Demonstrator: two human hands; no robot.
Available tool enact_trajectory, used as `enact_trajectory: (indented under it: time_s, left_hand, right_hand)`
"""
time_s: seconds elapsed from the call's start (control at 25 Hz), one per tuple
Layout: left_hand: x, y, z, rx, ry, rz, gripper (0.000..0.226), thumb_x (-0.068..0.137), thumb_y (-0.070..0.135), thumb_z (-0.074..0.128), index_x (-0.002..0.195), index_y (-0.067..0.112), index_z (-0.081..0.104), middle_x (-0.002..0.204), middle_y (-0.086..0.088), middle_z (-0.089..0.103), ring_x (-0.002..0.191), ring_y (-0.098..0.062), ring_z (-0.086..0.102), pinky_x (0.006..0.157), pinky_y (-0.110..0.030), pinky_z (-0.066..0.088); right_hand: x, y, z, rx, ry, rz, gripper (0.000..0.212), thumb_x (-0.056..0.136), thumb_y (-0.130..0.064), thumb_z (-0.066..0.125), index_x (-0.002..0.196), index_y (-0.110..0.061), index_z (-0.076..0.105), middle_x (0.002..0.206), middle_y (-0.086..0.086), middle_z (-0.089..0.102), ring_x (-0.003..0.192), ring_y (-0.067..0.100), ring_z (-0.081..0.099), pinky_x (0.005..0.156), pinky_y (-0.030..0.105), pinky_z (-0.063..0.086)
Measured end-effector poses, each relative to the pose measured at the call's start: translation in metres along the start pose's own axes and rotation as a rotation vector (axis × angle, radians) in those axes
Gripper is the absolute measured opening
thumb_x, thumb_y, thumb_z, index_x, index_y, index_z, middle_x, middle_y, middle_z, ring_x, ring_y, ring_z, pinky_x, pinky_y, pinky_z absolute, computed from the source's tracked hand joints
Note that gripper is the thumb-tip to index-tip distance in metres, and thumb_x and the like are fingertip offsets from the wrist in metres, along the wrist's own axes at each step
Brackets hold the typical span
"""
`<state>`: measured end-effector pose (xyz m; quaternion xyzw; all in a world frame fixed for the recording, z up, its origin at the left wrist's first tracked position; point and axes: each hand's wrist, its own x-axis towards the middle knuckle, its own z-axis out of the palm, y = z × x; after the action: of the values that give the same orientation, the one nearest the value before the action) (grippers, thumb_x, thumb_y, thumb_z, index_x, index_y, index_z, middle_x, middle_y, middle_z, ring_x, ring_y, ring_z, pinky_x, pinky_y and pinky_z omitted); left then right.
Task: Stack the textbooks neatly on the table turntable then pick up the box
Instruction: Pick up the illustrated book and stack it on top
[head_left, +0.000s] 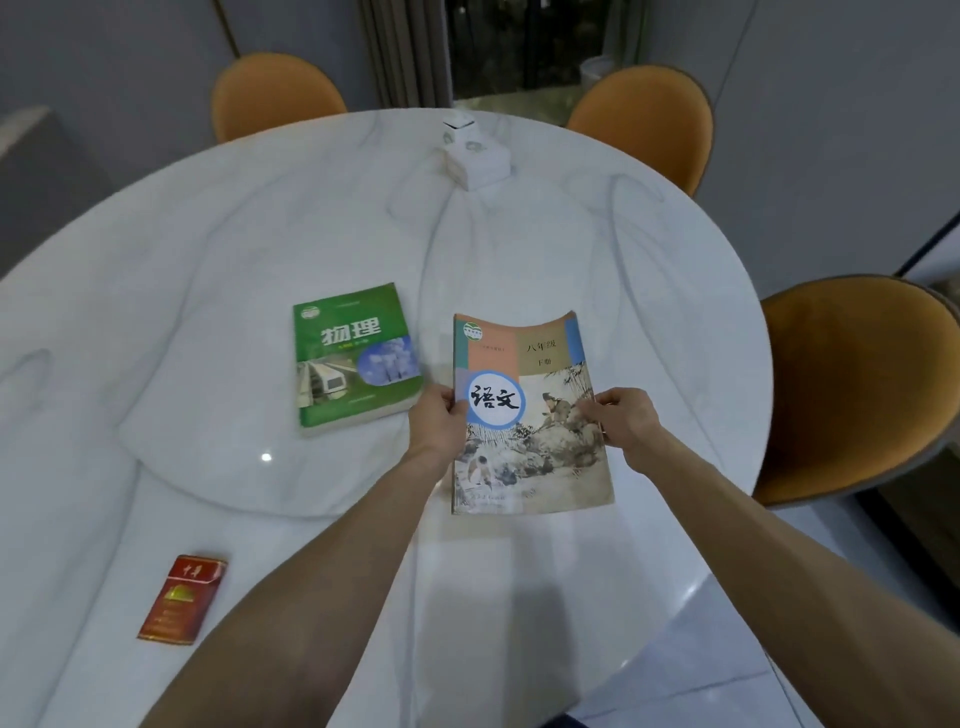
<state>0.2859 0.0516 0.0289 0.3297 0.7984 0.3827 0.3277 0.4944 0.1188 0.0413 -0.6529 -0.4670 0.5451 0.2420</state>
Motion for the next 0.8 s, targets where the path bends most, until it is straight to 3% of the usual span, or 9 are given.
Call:
enact_trajectory:
  time_s: [0.28, 0.4, 0.56, 0.8]
  left_hand:
    - [0.049, -0.011, -0.076, -0.05, 0.137, -0.049, 0.019, 0.093, 0.008, 0.051, 0.111, 0.001, 0.056, 0.112, -0.017, 0.065, 0.095, -0.027, 0.058, 0.083, -0.034, 0.046]
    - [0.072, -0.015, -0.103, -0.066, 0.183, -0.068, 0.021, 0.094, 0.009, 0.051, 0.113, 0.001, 0.055, 0.114, -0.016, 0.064, 0.098, -0.027, 0.058, 0.083, -0.034, 0.047]
    - [0.108, -0.022, -0.131, -0.048, 0.232, -0.095, 0.022, 0.093, 0.009, 0.052, 0.113, 0.0, 0.056, 0.113, -0.016, 0.064, 0.087, -0.021, 0.053, 0.077, -0.028, 0.044]
    - [0.156, -0.037, -0.159, -0.024, 0.248, -0.138, 0.023, 0.093, 0.01, 0.052, 0.113, 0.0, 0.056, 0.114, -0.017, 0.062, 0.092, -0.024, 0.056, 0.077, -0.029, 0.044]
  right_hand:
    - [0.021, -0.064, 0.084, -0.03, -0.146, -0.069, 0.024, 0.085, -0.01, 0.066, 0.064, -0.009, 0.054, 0.089, 0.018, 0.063, 0.078, 0.028, 0.059, 0.06, 0.03, 0.052]
    - [0.034, -0.088, 0.118, -0.061, -0.182, -0.091, 0.024, 0.086, -0.01, 0.066, 0.064, -0.009, 0.055, 0.09, 0.019, 0.064, 0.078, 0.029, 0.06, 0.06, 0.029, 0.052]
    - [0.056, -0.115, 0.16, -0.097, -0.202, -0.105, 0.025, 0.085, -0.011, 0.066, 0.063, -0.01, 0.055, 0.09, 0.018, 0.064, 0.079, 0.028, 0.06, 0.062, 0.03, 0.052]
    - [0.086, -0.135, 0.214, -0.146, -0.227, -0.105, 0.025, 0.085, -0.011, 0.066, 0.062, -0.01, 0.057, 0.088, 0.017, 0.065, 0.078, 0.027, 0.061, 0.07, 0.035, 0.055]
